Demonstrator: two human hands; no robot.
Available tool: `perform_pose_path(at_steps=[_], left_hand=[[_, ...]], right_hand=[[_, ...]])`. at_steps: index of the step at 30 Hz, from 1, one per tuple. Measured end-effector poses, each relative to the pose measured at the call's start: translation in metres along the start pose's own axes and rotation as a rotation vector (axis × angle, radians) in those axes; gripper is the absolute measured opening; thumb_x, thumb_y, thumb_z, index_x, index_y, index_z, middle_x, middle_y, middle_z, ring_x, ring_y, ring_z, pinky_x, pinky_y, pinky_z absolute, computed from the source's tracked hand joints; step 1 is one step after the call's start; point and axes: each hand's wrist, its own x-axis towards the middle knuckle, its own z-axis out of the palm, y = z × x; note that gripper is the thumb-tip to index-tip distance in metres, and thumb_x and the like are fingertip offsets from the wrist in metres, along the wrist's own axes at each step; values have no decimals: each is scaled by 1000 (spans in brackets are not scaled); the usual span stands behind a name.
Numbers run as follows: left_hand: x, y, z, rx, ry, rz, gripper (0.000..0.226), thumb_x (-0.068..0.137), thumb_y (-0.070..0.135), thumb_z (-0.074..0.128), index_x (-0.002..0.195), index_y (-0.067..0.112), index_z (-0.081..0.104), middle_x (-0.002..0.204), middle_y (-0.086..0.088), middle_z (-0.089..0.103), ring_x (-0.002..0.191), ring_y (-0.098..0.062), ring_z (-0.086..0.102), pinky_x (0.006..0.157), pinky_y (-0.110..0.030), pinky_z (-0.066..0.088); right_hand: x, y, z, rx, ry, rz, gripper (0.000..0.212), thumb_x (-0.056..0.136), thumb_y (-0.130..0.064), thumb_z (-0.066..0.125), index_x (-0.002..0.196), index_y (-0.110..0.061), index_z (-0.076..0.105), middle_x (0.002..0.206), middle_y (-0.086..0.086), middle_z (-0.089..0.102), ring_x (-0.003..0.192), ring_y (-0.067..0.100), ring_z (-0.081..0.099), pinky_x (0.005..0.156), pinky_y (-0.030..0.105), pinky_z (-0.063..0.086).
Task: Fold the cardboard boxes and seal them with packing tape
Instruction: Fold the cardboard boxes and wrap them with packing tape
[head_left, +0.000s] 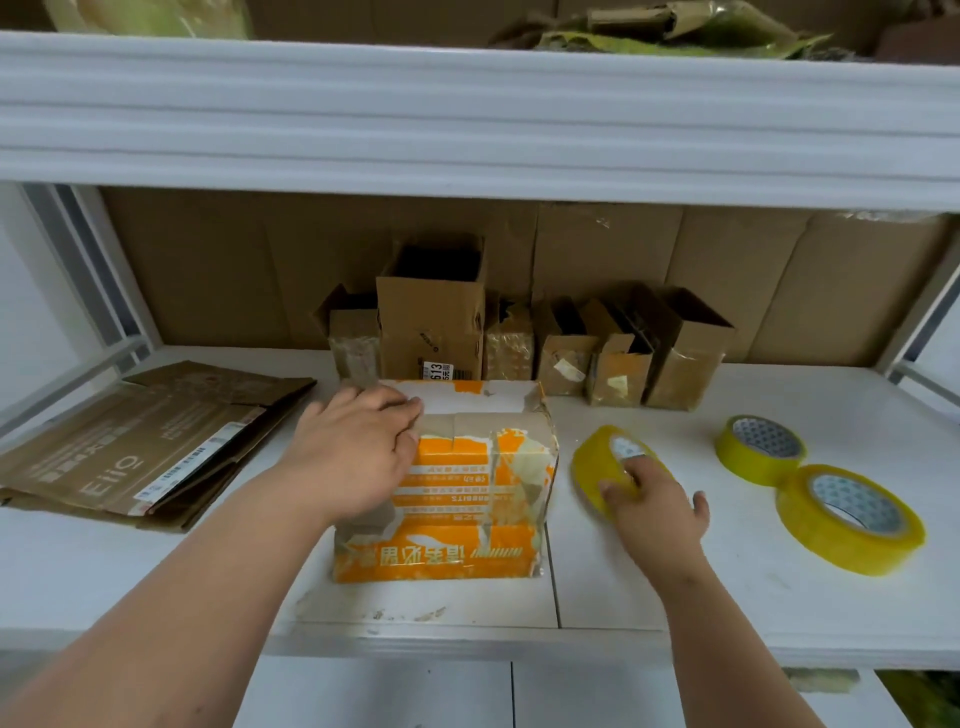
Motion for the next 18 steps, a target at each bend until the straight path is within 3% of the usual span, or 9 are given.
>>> perform_pose_path(at_steps=[2,4,7,9,11,13,14,16,18], left_hand=[[0,-1,-4,-30,-14,-4,49,104,38,29,152,41,28,155,16,31,138,-16,28,106,-36,27],[-2,-2,-8,-88,-12,-24,46,103,34,37,148,42,31,150,12,40,134,-16,34,105,-37,29],[-7,1,-12,-259,41,-85,25,100,33,48,119,46,41,123,9,54,109,-13,44,94,-36,36],[-9,4,-13,-262,78,-75,14,99,35,51,106,45,45,112,14,55,106,-12,46,91,-36,39],[-10,4,-12,-273,133,-67,9,97,37,55,104,42,55,110,17,59,111,-13,50,94,-36,41],[-10,1,-10,-312,176,-49,13,97,34,57,107,34,66,116,15,62,116,-13,49,99,-34,40],[-9,-1,-8,-306,191,-15,15,98,31,56,106,28,69,119,13,62,119,-14,48,101,-30,36],[-8,-3,-8,-285,190,26,21,100,27,52,105,24,72,124,9,56,122,-16,42,98,-23,28],[-10,-4,-11,-336,149,-2,23,101,28,51,112,26,71,117,9,46,116,-15,35,92,-22,25]], right_hand=[[-2,-7,-15,300,21,-20,23,95,-27,59,117,-20,61,112,9,66,111,31,54,112,51,30],[-8,-21,-31,513,33,-126,16,95,-22,63,111,-23,62,105,5,66,100,21,60,86,38,48],[-20,-50,-50,661,21,-332,17,93,-18,65,97,-35,60,98,-13,65,86,-5,59,69,17,42],[-29,-69,-57,651,-8,-446,21,93,-19,65,97,-39,59,101,-15,63,92,-2,58,73,16,44],[-36,-85,-58,561,-46,-512,21,93,-24,64,100,-42,56,110,-10,60,106,10,55,86,32,48],[-44,-100,-55,450,-89,-566,21,93,-30,63,105,-45,53,115,-12,56,120,18,47,101,50,43],[-48,-106,-52,409,-97,-610,22,93,-33,63,105,-47,51,113,-19,53,126,11,41,107,55,37],[-51,-115,-44,326,-92,-713,22,93,-36,61,102,-50,47,106,-36,44,118,-25,24,118,54,21],[-52,-119,-33,241,-88,-750,23,95,-34,60,106,-47,46,103,-35,43,101,-32,20,122,47,6]])
